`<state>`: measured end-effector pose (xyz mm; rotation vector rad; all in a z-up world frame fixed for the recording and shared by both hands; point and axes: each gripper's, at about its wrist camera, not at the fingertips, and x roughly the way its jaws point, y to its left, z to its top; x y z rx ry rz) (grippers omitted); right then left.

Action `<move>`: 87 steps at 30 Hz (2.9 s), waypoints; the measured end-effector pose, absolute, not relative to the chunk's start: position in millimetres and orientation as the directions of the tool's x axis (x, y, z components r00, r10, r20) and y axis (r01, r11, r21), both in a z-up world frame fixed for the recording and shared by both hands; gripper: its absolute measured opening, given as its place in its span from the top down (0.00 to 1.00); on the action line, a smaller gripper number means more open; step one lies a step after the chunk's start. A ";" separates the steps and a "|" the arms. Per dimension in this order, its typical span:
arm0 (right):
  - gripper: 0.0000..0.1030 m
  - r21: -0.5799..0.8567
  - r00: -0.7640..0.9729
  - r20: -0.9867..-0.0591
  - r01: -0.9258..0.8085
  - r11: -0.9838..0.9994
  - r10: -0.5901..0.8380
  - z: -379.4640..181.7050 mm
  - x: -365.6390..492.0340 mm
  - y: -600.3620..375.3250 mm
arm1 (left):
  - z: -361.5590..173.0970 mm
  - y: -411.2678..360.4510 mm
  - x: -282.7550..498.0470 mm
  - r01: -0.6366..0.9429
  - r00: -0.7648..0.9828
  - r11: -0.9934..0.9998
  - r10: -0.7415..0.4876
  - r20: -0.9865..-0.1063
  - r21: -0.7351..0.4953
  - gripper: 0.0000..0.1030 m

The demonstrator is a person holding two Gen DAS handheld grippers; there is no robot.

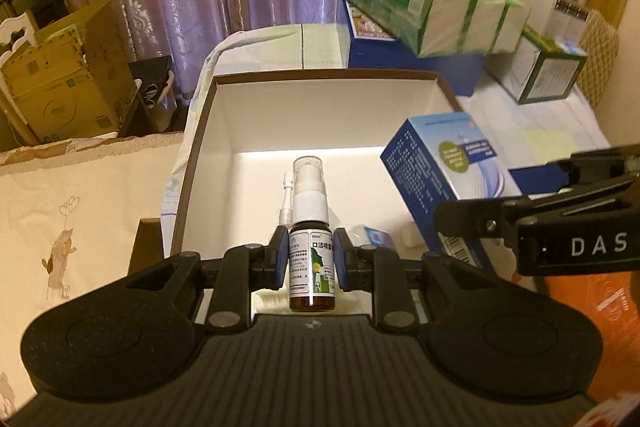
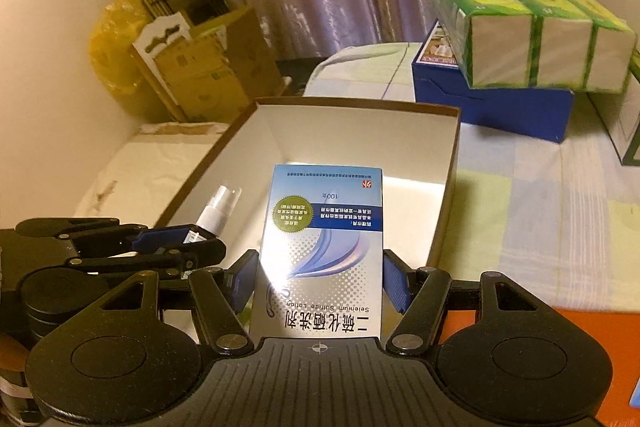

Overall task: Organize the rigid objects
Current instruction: 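Lift the spray bottle and medicine box and carry them toward the brown box, then open both grippers to drop the spray bottle and medicine box into the box, then move both open grippers away from the box back toward the mat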

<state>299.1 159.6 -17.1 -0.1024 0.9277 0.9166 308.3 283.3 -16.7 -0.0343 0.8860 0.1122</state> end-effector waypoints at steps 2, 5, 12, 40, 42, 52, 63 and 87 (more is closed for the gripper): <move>0.40 0.276 0.271 -0.735 -0.716 0.641 0.621 -19.7 304.8 167.9 | -19.5 287.5 319.2 -0.093 0.626 0.995 0.078 -0.776 0.025 0.81; 0.40 0.257 0.279 -0.751 -0.712 0.654 0.599 -25.1 315.5 179.6 | -23.4 295.9 334.4 -0.078 0.617 0.996 0.072 -0.784 0.031 0.81; 0.40 0.232 0.296 -0.771 -0.694 0.682 0.563 -31.5 332.9 198.1 | -30.0 308.9 365.9 -0.059 0.600 0.995 0.103 -0.794 0.084 0.81; 0.39 0.260 0.342 -0.739 -0.649 0.715 0.580 -29.0 348.9 206.7 | -26.3 319.2 391.9 -0.050 0.622 0.991 0.130 -0.772 0.126 0.61; 0.36 0.291 0.351 -0.722 -0.627 0.723 0.596 -26.8 351.7 204.4 | -23.6 321.0 388.6 -0.058 0.625 0.992 0.126 -0.770 0.115 0.60; 0.30 0.296 0.345 -0.718 -0.634 0.714 0.605 -20.1 348.6 193.1 | -14.6 321.1 371.6 -0.056 0.635 0.995 0.104 -0.765 0.088 0.48; 0.29 0.260 0.342 -0.730 -0.661 0.704 0.592 -21.5 334.7 181.4 | -5.7 316.8 356.5 -0.063 0.636 0.996 0.095 -0.766 0.071 0.42; 0.29 0.351 0.344 -0.680 -0.623 0.699 0.648 4.4 300.5 112.4 | 34.1 263.4 292.6 -0.093 0.664 0.996 0.056 -0.745 -0.007 0.40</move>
